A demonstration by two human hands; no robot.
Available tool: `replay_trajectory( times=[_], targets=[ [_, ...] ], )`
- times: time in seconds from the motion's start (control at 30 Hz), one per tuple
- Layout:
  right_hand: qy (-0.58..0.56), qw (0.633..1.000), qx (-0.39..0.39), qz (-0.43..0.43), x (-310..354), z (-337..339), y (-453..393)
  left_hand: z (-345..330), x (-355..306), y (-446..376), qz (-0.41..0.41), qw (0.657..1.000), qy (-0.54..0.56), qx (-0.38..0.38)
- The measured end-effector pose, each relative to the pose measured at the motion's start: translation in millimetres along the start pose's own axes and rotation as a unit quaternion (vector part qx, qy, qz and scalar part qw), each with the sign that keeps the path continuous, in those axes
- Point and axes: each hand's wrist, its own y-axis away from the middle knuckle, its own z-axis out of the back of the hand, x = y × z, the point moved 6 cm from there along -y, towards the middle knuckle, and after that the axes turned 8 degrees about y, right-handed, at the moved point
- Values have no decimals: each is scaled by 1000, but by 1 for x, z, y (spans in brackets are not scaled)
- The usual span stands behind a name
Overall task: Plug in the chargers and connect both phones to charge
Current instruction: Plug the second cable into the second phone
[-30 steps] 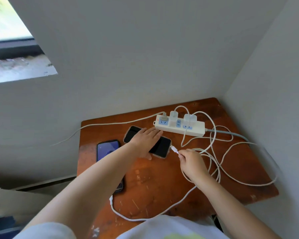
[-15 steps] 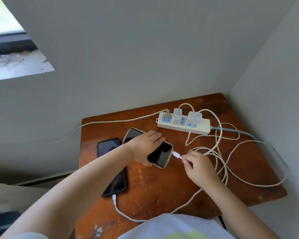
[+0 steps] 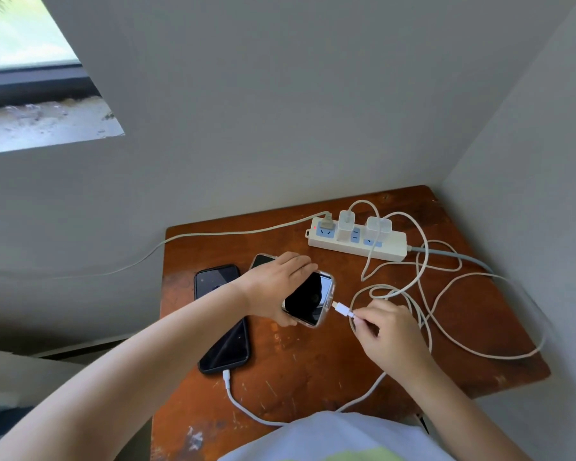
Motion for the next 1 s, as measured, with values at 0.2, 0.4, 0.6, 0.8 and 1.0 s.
replay_trajectory(
  times=[0.2,0.4,0.6,0.8,1.0],
  targets=[
    [8,1000,14,2,-2,-5,1,-3,-4,1,3,1000,13,4],
    [20,1000,20,-2,-2,-8,0,-3,-7,0,0,1000,6,14],
    [39,999,37,-3,-3,-7,-4,-4,-9,-2,-8,1000,-5,18],
    [57,998,29,-27,-2,-10,-1,-5,-8,-6,-4,1000,-2,17],
    [39,998,50,-25,-8,-17,0,-8,-9,-9,-9,1000,-6,21]
  ],
)
